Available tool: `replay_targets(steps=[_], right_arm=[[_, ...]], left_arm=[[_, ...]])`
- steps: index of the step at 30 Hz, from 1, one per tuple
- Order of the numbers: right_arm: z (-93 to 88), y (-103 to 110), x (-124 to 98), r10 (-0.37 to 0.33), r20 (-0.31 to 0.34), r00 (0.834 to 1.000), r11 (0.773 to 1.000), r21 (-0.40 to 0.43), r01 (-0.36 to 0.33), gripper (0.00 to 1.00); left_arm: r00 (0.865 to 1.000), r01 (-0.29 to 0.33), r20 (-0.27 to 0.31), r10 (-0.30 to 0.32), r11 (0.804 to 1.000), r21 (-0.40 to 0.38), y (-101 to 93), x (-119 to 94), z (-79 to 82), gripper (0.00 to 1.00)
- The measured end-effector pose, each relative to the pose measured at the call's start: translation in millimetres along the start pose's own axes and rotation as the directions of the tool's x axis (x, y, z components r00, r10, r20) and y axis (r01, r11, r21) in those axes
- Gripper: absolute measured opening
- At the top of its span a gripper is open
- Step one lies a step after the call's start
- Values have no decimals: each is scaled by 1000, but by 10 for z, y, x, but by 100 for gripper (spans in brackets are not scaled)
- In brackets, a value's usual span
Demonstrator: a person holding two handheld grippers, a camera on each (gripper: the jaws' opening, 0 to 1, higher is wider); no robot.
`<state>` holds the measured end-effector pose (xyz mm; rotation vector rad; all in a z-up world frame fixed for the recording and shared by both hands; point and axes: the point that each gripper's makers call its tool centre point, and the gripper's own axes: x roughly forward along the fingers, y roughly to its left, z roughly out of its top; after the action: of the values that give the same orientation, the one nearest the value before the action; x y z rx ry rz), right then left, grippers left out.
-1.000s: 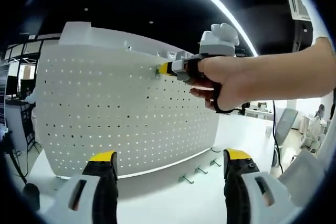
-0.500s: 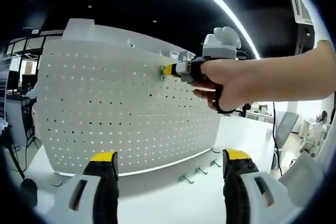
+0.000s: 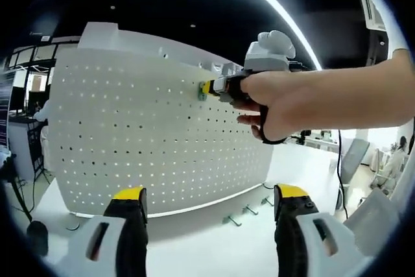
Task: Insert the hook assembly into the mounting plate slot until the hook locks in place.
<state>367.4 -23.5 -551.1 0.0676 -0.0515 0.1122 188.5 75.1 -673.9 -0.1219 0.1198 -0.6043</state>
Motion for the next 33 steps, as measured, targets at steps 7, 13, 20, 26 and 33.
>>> replay_targets(steps=[7, 13, 20, 26, 33], right_arm=[[-11, -8, -14, -38, 5, 999, 999, 32, 38, 1], [-18, -11, -14, -42, 6, 999, 998, 42, 42, 1], [-19, -6, -19, -36, 0, 999, 998, 51, 35, 2], [-15, 20, -37, -13, 2, 1000, 997, 71, 13, 5], [-13, 113, -48, 29, 6, 1000, 998, 63, -29, 17]], left_arm=[[1000, -6, -2, 6, 1000, 0, 0, -28, -11, 82], [1000, -3, -7, 3, 1000, 0, -15, -29, -27, 82], [1000, -3, -5, 3, 1000, 1, -9, -20, -24, 82], [1000, 1, -8, -1, 1000, 2, -29, -8, -29, 82], [1000, -2, -15, 2, 1000, 8, -32, -28, -27, 82]])
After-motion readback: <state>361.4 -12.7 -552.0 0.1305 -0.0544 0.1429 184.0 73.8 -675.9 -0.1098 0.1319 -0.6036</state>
